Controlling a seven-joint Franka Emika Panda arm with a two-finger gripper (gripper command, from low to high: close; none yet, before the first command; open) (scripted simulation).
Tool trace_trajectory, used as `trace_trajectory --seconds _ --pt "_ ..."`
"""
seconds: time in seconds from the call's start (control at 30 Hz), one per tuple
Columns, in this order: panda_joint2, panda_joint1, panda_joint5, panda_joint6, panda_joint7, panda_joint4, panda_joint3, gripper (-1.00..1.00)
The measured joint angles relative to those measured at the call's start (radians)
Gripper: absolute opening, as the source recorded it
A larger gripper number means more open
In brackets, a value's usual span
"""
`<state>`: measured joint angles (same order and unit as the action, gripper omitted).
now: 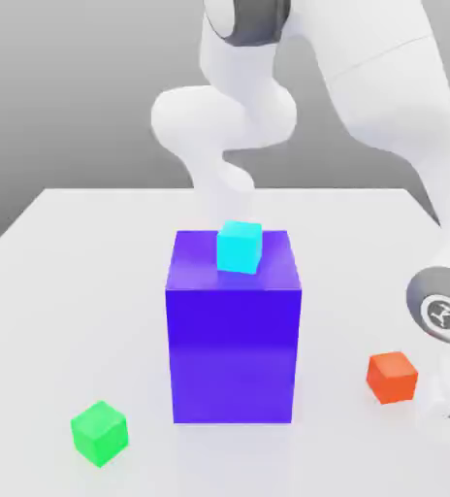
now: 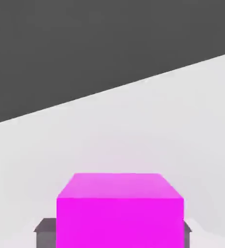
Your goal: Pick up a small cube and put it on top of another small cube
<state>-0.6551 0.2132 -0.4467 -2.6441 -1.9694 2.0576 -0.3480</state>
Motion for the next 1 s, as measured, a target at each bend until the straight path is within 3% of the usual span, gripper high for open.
trace_trajectory --seconds 0.23,0.7,0.87,0.9,1.0 --pt "0.188 -0.138 0.117 0.095 0.092 0.094 -0.047 -1.00" --pt "0.531 -0.587 0.382 0.026 0.327 0.452 0.173 -1.00" --pt "0.454 -0.677 0.397 -0.119 0.353 0.504 0.258 -1.00" --pt "0.428 -0.677 0.390 -0.145 0.349 0.504 0.263 1.00" --pt "0.428 -0.677 0.390 -0.145 0.349 0.504 0.263 1.00"
